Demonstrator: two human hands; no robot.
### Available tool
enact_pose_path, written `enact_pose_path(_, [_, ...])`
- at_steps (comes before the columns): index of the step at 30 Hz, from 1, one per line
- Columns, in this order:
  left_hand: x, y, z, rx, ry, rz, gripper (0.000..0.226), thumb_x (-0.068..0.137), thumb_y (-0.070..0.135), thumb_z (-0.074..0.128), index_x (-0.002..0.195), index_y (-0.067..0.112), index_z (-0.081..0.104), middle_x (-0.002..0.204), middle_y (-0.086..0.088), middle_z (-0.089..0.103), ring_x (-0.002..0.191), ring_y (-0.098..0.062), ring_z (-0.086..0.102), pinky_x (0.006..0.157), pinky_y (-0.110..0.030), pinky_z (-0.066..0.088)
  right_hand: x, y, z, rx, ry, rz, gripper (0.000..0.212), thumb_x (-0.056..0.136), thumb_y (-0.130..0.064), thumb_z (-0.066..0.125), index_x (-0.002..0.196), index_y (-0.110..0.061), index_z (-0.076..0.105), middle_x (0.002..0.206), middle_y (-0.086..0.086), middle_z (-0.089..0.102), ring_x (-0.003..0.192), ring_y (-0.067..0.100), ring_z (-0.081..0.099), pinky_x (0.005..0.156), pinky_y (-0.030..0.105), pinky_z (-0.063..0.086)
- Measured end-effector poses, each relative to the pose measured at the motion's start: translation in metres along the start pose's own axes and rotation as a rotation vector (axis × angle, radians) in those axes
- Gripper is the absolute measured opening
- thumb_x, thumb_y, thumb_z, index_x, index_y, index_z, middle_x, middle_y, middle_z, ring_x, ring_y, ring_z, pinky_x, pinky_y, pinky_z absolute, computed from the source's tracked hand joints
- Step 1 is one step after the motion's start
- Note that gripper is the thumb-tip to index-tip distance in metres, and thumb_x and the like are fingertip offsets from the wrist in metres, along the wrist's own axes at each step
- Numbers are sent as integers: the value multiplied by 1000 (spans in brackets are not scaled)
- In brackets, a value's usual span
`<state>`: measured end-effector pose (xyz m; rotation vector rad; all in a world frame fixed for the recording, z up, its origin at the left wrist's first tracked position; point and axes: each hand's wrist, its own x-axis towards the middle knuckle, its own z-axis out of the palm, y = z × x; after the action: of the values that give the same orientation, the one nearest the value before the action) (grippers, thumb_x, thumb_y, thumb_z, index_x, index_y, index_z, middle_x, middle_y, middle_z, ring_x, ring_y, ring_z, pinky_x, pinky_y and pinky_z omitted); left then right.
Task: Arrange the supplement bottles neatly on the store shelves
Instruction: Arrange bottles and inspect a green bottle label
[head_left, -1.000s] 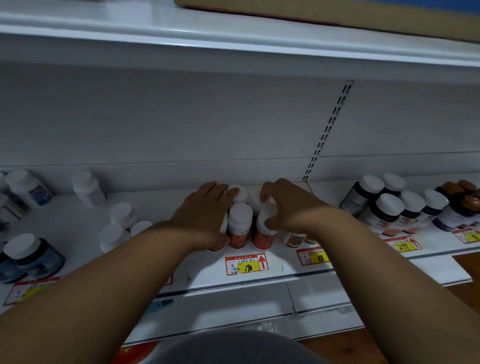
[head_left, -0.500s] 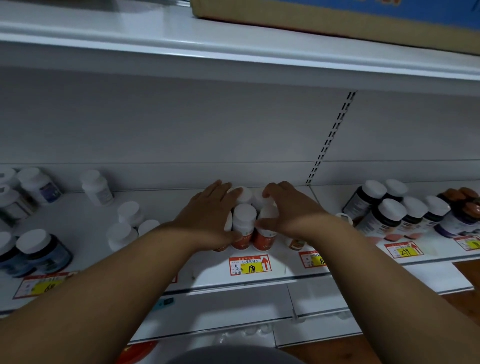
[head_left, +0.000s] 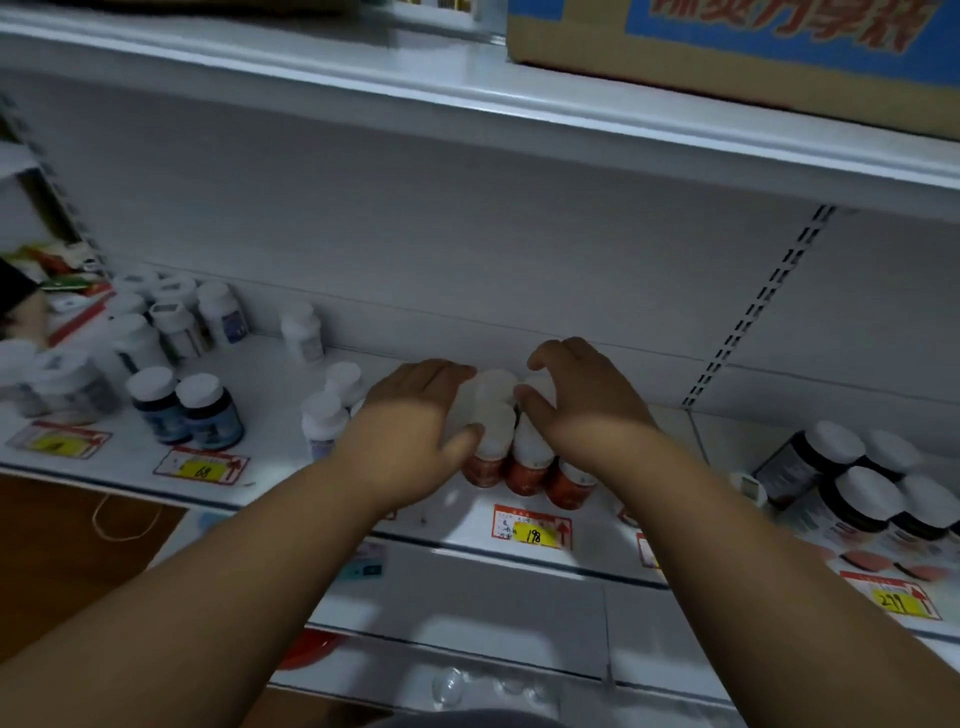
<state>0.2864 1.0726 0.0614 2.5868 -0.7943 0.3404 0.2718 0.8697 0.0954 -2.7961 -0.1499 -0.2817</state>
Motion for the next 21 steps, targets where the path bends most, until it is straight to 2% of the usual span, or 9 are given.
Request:
enact_pose_path(3, [-19, -19, -18, 45, 20, -70, 54, 81, 44, 50, 126, 16, 57, 120, -7, 62, 108, -28, 57, 92, -35, 45, 6, -37, 6, 23, 10, -56, 35, 93, -41, 54, 121, -20, 54, 120, 3, 51, 110, 22, 50, 90, 32, 41])
enact_pose_path(7, [-45, -64, -47, 61, 54, -140, 53, 82, 47, 46, 124, 16, 58, 117, -8, 63, 106, -29, 56, 90, -38, 47, 17, -95, 20, 20, 41, -122, 36, 93, -41, 54, 121, -18, 56, 119, 5, 53, 110, 24, 51, 90, 34, 42])
enact_pose_path(11, [-79, -127, -79, 40, 61, -187, 52, 84, 47, 49, 127, 17, 55, 119, -6, 60, 109, -28, 53, 90, -40, 46, 34, -171, 47, 43, 85, -130, 36, 92, -41, 55, 120, -19, 57, 119, 4, 55, 110, 23, 51, 91, 35, 44])
enact_pose_path(15, [-108, -192, -109, 40, 93, -168, 49, 85, 43, 47, 120, 12, 61, 110, -9, 64, 100, -33, 58, 84, -40, 48, 56, -245, 83, 70, 109, -143, 33, 91, -40, 57, 113, -16, 60, 111, 6, 58, 101, 25, 55, 85, 36, 47])
enact_pose_path(18, [-115, -222, -125, 28, 91, -152, 45, 85, 40, 50, 118, 11, 63, 108, -9, 64, 95, -33, 58, 79, -38, 49, 67, -273, 104, 103, 166, -129, 29, 90, -35, 62, 105, -11, 63, 101, 8, 60, 91, 28, 57, 74, 32, 45])
enact_pose_path(21, [-111, -237, -132, -2, 60, -145, 50, 85, 45, 46, 122, 14, 59, 114, -7, 62, 101, -31, 56, 84, -39, 47, 86, -282, 112, 81, 72, -56, 31, 93, -37, 57, 114, -15, 58, 112, 6, 55, 101, 24, 53, 80, 30, 41])
